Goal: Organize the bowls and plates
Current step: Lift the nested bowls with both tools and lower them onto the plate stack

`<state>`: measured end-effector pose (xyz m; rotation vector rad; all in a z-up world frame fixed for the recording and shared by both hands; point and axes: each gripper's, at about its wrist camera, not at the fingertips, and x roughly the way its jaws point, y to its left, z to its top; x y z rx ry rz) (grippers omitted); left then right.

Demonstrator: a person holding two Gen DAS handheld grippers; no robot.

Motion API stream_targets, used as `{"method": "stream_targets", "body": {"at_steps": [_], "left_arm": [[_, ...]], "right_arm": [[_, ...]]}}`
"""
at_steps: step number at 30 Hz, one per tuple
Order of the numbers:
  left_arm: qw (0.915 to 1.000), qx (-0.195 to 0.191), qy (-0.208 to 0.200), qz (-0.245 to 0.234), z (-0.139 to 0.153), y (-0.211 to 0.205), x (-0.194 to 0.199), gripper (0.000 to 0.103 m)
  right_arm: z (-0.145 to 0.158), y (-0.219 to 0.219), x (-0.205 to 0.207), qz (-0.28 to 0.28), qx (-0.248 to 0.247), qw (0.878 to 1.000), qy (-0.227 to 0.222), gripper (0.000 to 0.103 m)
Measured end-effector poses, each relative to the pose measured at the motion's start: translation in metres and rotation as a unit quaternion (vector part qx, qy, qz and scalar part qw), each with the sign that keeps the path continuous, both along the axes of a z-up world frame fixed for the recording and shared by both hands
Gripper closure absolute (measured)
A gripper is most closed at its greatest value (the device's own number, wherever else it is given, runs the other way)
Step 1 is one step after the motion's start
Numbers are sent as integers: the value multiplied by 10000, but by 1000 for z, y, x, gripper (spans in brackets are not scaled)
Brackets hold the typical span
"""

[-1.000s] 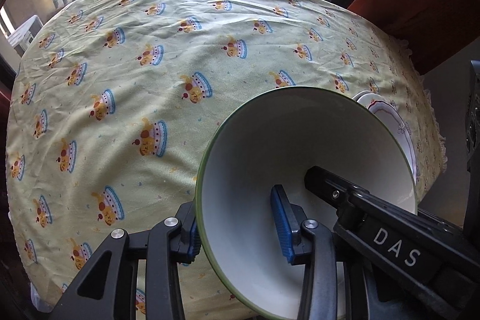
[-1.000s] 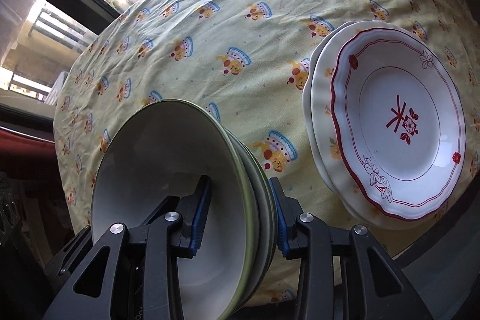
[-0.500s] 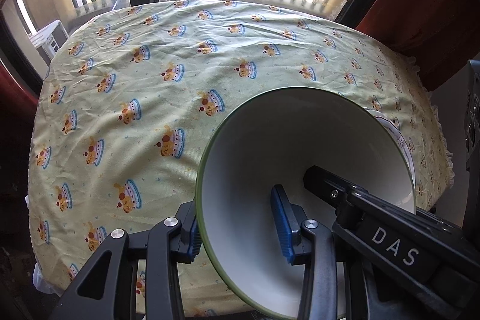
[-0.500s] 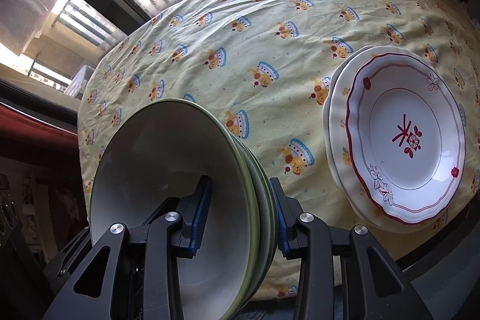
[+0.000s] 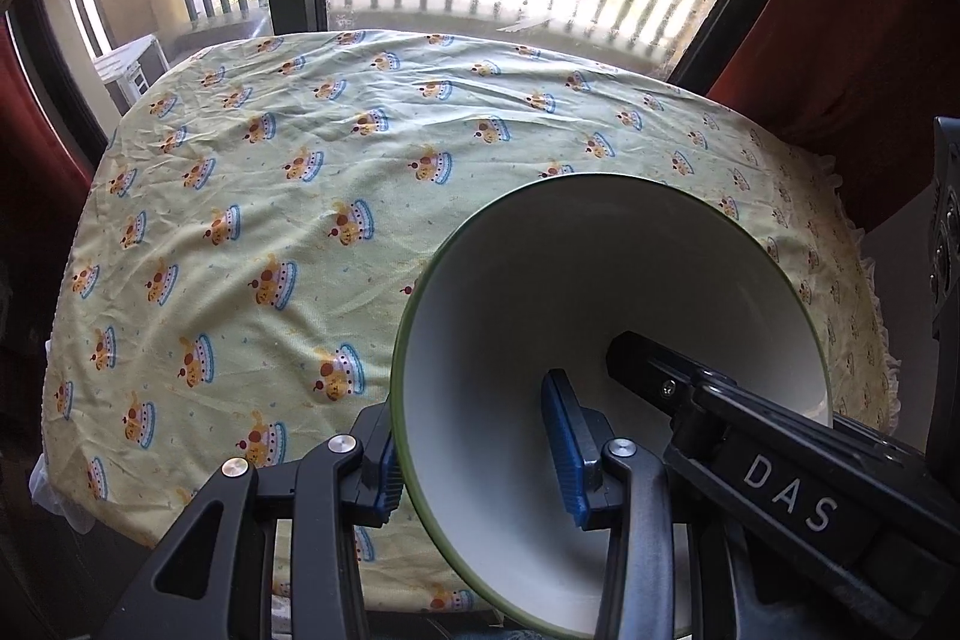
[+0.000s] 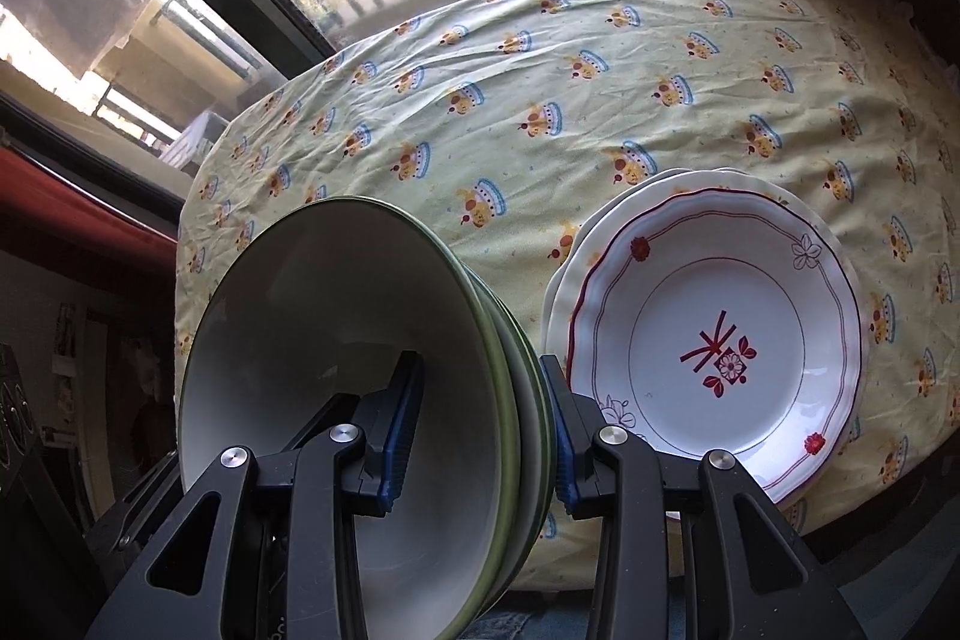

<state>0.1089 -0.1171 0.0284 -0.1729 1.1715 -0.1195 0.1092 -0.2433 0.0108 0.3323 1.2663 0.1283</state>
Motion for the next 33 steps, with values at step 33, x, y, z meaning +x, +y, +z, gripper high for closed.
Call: {"method": "stream_targets", "body": {"at_steps": [33], "left_arm": [[9976, -401, 483, 282, -44, -112, 5, 64]], "right_arm": [[-34, -119, 6, 136, -350, 9984, 421, 62]]}}
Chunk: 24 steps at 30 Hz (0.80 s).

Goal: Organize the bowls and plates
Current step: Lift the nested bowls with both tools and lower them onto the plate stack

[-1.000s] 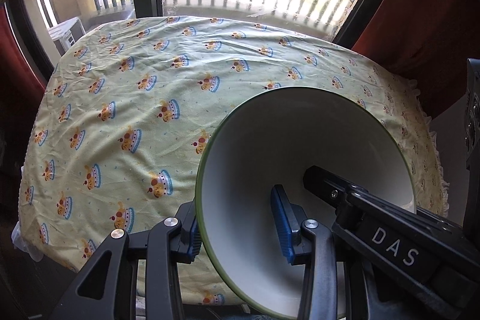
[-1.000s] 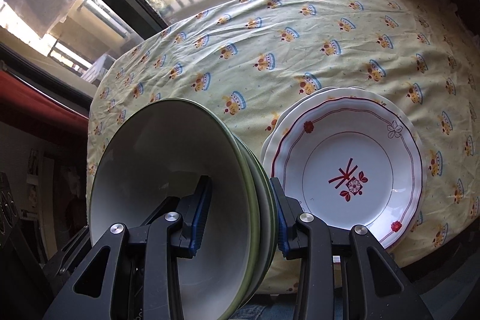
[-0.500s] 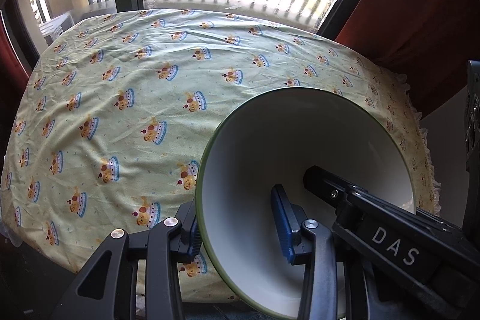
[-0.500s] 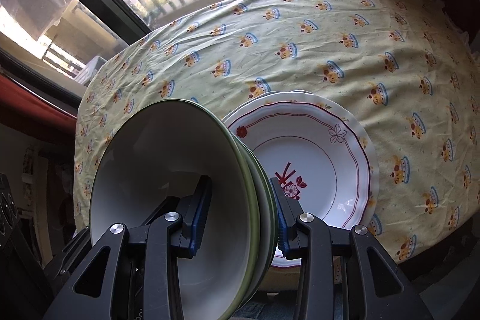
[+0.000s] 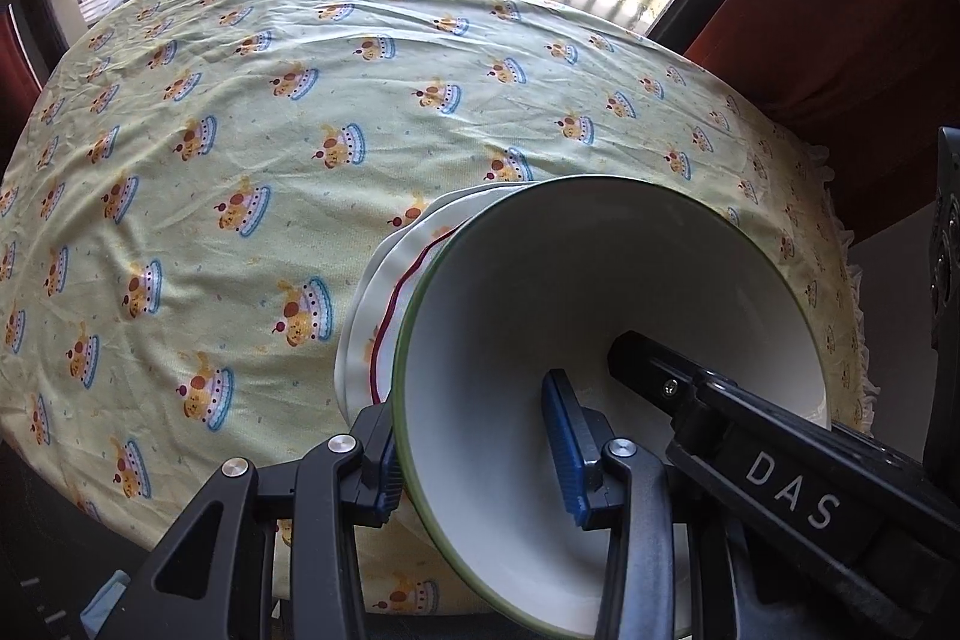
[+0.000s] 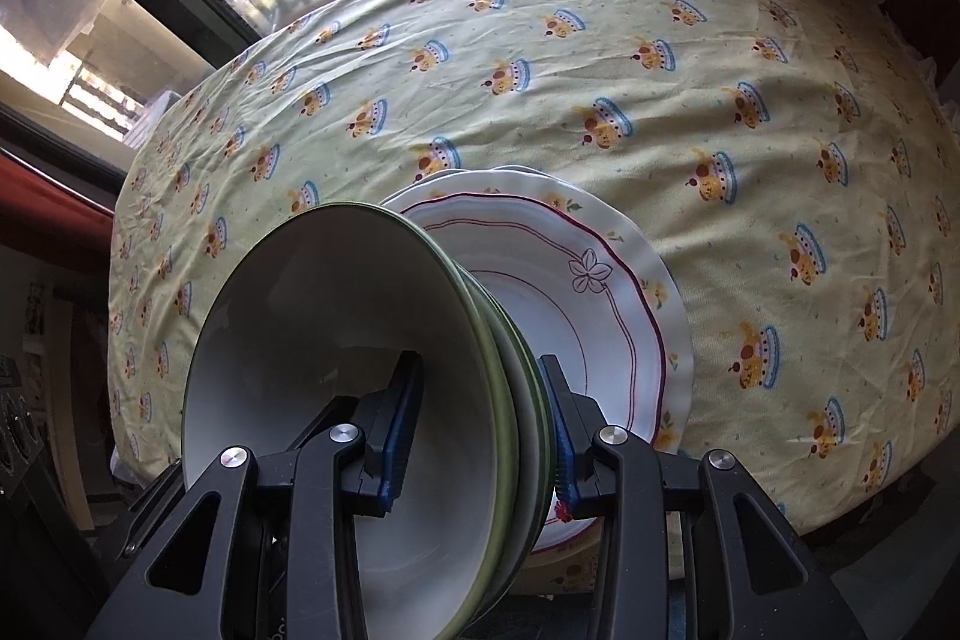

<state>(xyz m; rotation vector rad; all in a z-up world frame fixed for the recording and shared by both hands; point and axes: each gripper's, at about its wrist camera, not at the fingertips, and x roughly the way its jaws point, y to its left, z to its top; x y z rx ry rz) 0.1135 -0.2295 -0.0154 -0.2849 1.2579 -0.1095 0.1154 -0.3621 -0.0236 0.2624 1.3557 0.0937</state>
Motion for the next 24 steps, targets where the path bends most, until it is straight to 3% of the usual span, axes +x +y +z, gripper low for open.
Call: {"method": "stream_targets", "body": {"at_steps": [13, 24], "left_arm": [[9998, 187, 58, -79, -5, -12, 22, 64], [9997, 202, 98, 105, -7, -18, 10, 62]], "right_arm": [[-11, -12, 20, -80, 102, 9999, 71, 62], [-13, -22, 13, -32, 305, 9995, 51, 61]]}}
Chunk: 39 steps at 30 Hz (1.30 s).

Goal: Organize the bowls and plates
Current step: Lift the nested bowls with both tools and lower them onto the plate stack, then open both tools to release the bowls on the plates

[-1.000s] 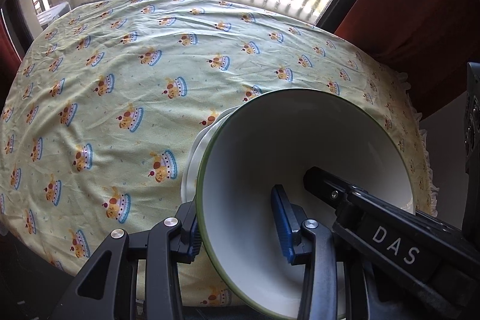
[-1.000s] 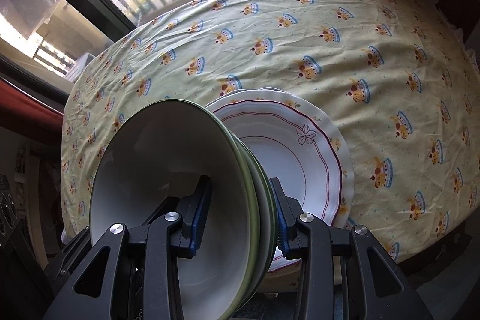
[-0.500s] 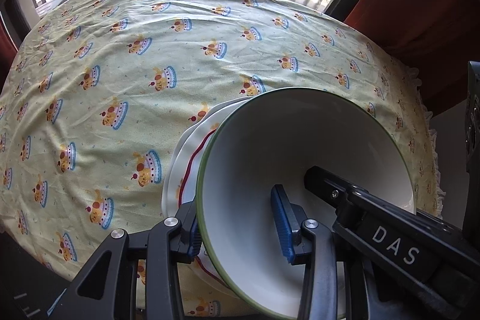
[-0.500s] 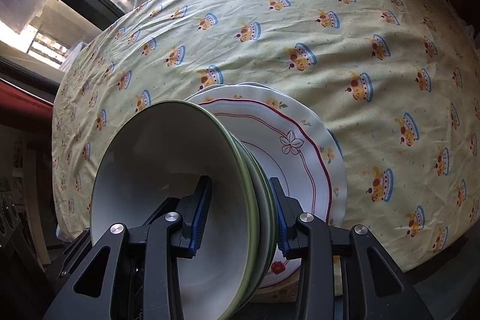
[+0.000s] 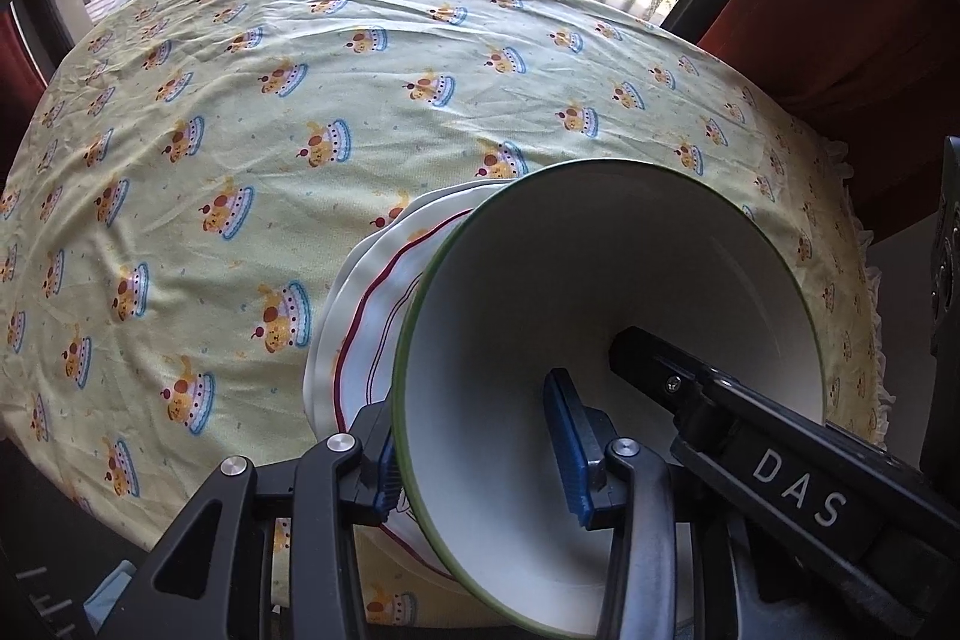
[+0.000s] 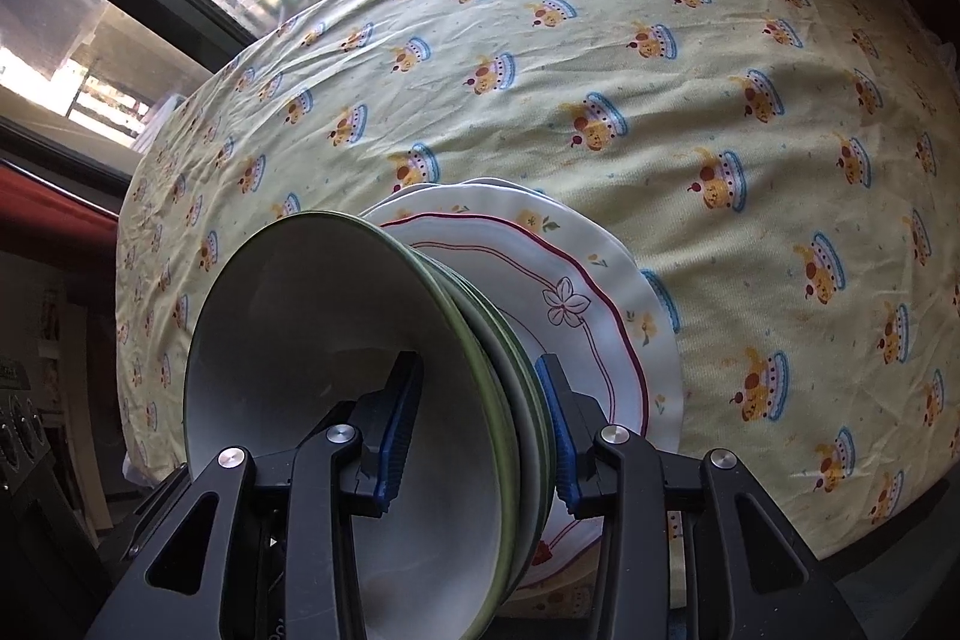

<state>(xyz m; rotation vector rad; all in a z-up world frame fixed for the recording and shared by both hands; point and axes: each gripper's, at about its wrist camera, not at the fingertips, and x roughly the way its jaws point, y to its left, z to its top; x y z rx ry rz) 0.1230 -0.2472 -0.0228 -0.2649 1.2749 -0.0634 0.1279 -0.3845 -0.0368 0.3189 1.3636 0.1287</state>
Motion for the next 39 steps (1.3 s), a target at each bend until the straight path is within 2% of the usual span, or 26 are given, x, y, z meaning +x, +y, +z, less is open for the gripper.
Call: {"method": "stream_targets", "body": {"at_steps": [3, 8, 11, 13, 17, 21, 24, 30, 35, 39], "left_arm": [[10000, 23, -6, 34, 0, -2, -5, 62], [9997, 63, 58, 238, 0, -5, -15, 55], [9991, 56, -27, 416, 4, -4, -21, 46], [9983, 130, -98, 553, 7, -3, -25, 36], [9976, 270, -194, 609, 18, -2, -32, 29], [9964, 422, -486, 543, 29, 0, -40, 19], [9962, 475, -629, 383, 34, 4, -44, 18], [9957, 452, -804, 62, 41, 23, -49, 18], [9929, 562, -1043, -139, 51, 48, -58, 18], [9903, 622, -1228, -205, 55, 76, -64, 18]], "right_arm": [[-1, -2, -4, 21, 66, 10000, -55, 61], [-1, -9, -12, 48, 137, 9998, -117, 58], [0, -21, -17, -95, 182, 9995, -236, 41], [5, -26, -21, -107, 162, 9991, -374, 31], [18, -26, -24, 80, 56, 9982, -592, 28], [32, -23, -31, 177, -65, 9964, -826, 24], [41, -17, -38, 174, -255, 9940, -1046, 24], [54, -4, -61, -355, -481, 9898, -1294, 24], [72, 26, -81, -470, -969, 9780, -1789, 24], [81, 54, -92, -504, -1214, 9710, -1996, 23]]}}
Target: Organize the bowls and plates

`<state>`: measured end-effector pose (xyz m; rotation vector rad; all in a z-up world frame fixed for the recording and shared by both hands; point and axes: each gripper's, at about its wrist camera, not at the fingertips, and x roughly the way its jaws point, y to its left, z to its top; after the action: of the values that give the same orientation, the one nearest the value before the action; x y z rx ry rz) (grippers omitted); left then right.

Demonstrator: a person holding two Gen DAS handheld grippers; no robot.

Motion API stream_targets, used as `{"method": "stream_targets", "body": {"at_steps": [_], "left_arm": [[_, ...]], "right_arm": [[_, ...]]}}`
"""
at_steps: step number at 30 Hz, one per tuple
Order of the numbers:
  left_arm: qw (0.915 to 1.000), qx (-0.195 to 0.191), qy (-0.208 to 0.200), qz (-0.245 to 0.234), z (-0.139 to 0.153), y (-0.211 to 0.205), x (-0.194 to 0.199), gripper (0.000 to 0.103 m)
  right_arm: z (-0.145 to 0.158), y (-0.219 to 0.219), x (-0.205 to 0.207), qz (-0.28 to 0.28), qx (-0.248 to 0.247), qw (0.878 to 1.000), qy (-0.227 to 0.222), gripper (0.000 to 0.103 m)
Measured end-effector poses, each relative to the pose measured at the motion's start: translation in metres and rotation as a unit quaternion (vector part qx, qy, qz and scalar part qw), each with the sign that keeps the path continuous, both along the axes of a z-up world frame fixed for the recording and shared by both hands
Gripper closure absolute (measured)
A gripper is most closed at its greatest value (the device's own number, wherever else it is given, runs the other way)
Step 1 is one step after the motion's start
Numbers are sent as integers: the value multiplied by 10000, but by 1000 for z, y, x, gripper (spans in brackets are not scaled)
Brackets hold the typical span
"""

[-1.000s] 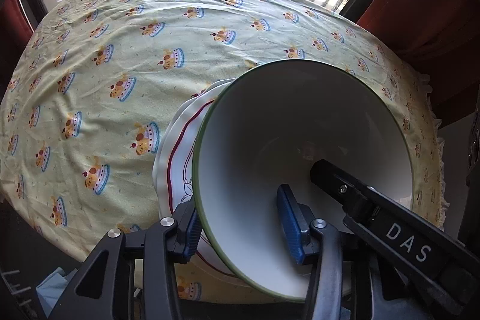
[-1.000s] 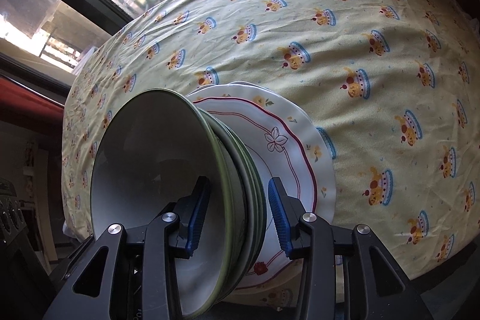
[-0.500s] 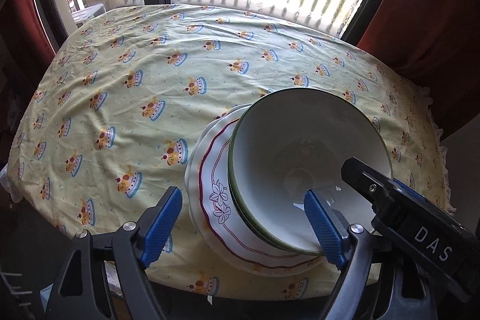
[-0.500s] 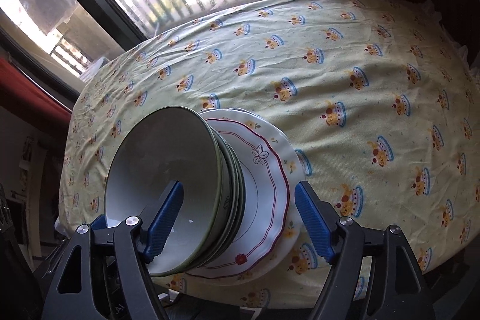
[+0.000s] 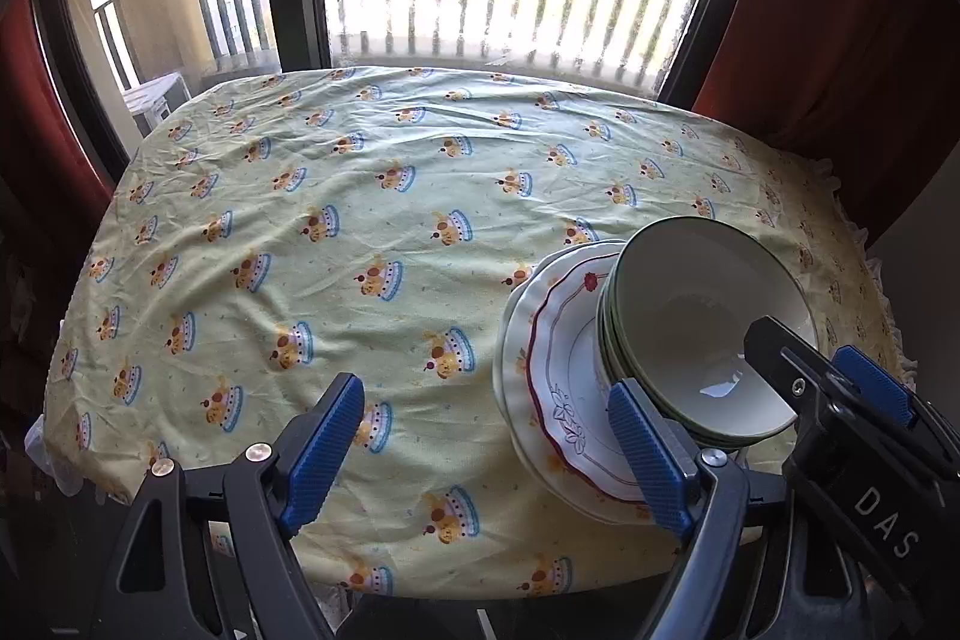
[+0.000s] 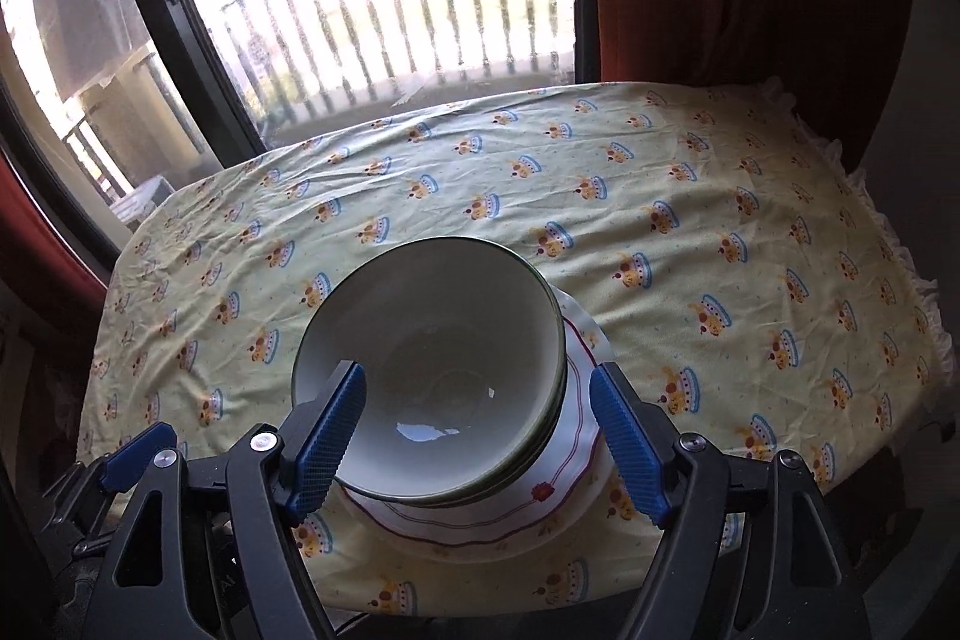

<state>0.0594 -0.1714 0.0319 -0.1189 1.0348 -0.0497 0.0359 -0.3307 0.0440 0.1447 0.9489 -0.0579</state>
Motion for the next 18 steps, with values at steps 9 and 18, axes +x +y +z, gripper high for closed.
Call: {"method": "stream_targets", "body": {"at_steps": [9, 18], "left_arm": [[9953, 422, -852, -206, -2, 57, -30, 18], [9933, 569, -1009, -33, -23, 121, -53, 18]], "right_arm": [[-7, 60, -28, 53, -62, 9996, -271, 22], [-32, 121, -51, 345, -65, 9975, -615, 22]]}}
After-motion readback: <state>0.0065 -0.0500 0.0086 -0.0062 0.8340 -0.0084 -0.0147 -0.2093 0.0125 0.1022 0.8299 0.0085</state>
